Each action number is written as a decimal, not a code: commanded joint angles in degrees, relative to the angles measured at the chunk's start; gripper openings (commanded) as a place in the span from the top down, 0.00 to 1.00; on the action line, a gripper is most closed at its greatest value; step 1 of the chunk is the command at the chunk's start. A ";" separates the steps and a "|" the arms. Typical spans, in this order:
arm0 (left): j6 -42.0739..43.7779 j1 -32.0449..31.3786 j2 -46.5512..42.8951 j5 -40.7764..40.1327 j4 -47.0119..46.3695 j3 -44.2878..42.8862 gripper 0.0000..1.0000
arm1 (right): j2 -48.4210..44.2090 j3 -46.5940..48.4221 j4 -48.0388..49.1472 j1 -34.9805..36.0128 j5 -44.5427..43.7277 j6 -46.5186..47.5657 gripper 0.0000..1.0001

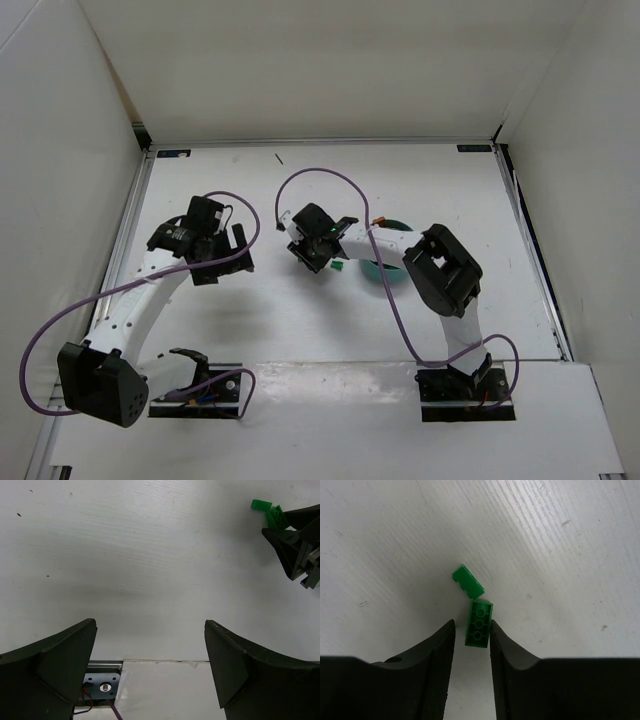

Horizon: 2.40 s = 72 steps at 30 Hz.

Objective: Sort the legos into containers by color

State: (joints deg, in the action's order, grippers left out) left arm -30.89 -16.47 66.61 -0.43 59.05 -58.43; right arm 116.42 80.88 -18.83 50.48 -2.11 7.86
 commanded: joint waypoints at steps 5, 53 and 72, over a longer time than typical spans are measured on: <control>0.05 -0.14 -2.45 -1.33 0.46 -0.10 0.00 | -0.67 -0.90 0.81 0.32 -0.44 -2.67 0.70; 3.65 -14.11 37.01 4.12 -4.99 -31.39 0.02 | -45.58 -22.61 -16.69 -9.69 -19.77 -9.00 0.78; 2.86 -16.14 39.03 2.98 -4.21 -33.24 0.00 | -46.80 -23.05 -13.78 -9.79 -20.65 -9.18 0.62</control>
State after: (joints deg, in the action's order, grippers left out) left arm -27.70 -32.38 104.95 3.38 54.48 -89.65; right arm 71.22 58.17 -34.48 39.83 -21.02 -1.04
